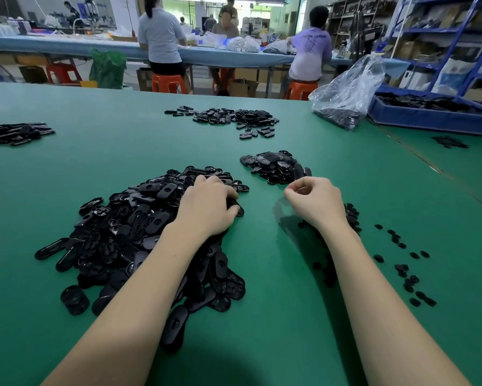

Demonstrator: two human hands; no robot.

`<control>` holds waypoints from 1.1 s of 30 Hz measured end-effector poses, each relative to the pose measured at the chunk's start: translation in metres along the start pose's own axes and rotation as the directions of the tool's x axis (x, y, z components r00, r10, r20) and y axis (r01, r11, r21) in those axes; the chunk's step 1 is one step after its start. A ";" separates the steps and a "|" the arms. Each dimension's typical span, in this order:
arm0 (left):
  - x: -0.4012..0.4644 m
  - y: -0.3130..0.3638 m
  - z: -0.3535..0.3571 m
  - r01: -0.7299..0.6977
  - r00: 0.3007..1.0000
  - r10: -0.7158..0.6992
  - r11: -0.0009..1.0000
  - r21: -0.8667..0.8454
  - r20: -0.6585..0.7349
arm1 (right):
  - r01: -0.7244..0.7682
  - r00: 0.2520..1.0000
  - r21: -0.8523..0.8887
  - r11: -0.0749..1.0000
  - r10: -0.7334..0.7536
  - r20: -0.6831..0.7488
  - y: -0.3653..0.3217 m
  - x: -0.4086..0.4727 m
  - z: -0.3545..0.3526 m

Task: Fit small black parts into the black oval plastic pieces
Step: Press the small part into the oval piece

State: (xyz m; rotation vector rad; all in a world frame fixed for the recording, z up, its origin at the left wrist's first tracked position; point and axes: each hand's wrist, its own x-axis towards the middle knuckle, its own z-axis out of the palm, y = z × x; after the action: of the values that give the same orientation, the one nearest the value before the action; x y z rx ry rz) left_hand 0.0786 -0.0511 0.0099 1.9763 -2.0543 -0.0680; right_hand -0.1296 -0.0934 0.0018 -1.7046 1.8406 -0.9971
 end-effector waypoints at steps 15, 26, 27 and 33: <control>0.002 0.022 0.005 -0.048 0.982 -0.057 0.844 -0.534 -0.178 | 0.016 1.000 -0.297 0.955 -0.024 -0.020 0.011 0.002 -0.009; 0.002 0.025 0.005 0.078 0.990 -0.144 0.528 -0.845 0.001 | 0.065 0.994 -0.394 0.917 -0.094 -0.053 0.007 0.000 0.000; 0.003 0.025 0.005 0.081 0.989 -0.149 0.509 -0.857 0.005 | 0.078 0.993 -0.330 0.941 -0.104 -0.062 0.005 -0.001 0.000; 0.004 0.024 0.006 0.059 0.986 -0.166 0.447 -0.893 -0.018 | 0.055 0.994 0.299 0.953 -0.082 0.078 -0.019 -0.003 -0.010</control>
State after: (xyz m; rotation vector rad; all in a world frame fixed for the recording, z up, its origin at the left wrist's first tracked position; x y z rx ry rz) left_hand 0.0535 -0.0543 0.0100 1.3338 -1.2975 -0.8801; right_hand -0.1236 -0.0876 0.0223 -1.6101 1.4973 -1.1409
